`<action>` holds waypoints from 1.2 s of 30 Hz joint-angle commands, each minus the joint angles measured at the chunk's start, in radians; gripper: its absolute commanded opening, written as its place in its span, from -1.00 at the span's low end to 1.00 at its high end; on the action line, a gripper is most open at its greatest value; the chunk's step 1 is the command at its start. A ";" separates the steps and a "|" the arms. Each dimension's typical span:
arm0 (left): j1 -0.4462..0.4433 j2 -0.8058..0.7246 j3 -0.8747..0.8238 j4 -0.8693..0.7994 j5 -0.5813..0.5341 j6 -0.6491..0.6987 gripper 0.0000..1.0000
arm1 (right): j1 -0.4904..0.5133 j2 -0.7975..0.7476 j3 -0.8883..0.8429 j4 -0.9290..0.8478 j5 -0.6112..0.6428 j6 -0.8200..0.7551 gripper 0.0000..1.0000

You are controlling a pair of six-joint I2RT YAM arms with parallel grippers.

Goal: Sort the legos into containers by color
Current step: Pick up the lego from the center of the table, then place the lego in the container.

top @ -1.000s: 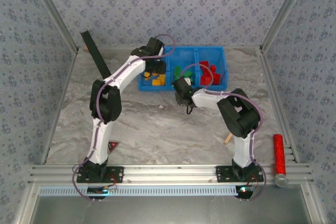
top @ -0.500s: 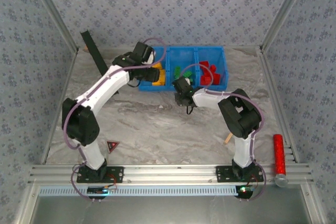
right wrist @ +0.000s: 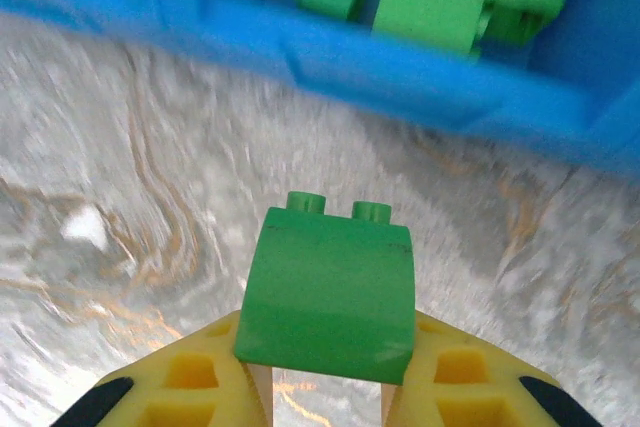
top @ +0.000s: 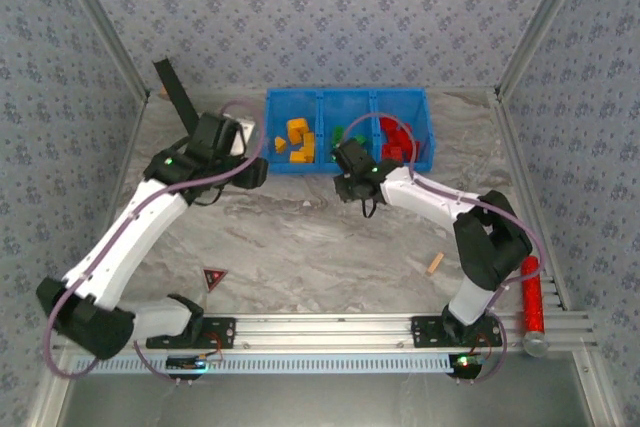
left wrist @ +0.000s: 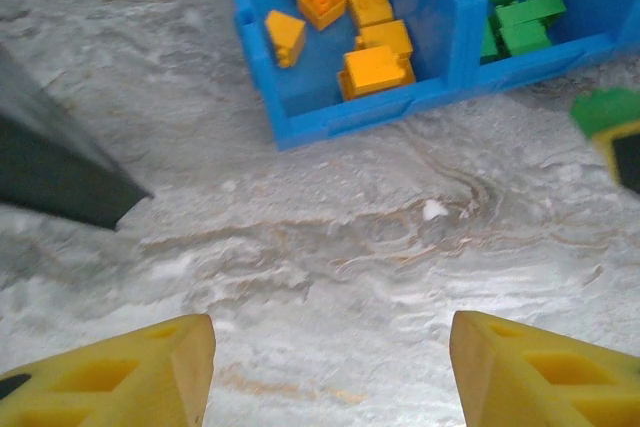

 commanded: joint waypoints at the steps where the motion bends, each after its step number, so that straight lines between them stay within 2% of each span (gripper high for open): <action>1: 0.037 -0.090 -0.069 -0.015 -0.032 0.039 0.30 | -0.044 -0.007 0.124 -0.065 0.015 -0.076 -0.58; 6: 0.054 -0.219 -0.141 0.022 -0.030 0.077 0.36 | -0.100 0.140 0.348 -0.106 0.015 -0.141 -0.57; 14: 0.068 -0.383 -0.276 0.064 -0.047 0.118 0.42 | -0.130 0.404 0.651 -0.159 0.057 -0.180 -0.57; 22: 0.071 -0.482 -0.363 0.113 -0.039 0.124 0.46 | -0.156 0.645 0.934 -0.266 0.072 -0.209 -0.56; 28: 0.071 -0.472 -0.385 0.133 -0.024 0.119 0.49 | -0.170 0.716 0.983 -0.256 0.078 -0.199 -0.55; 36: 0.073 -0.481 -0.401 0.156 -0.022 0.120 0.57 | -0.162 0.701 0.975 -0.263 0.085 -0.205 -0.24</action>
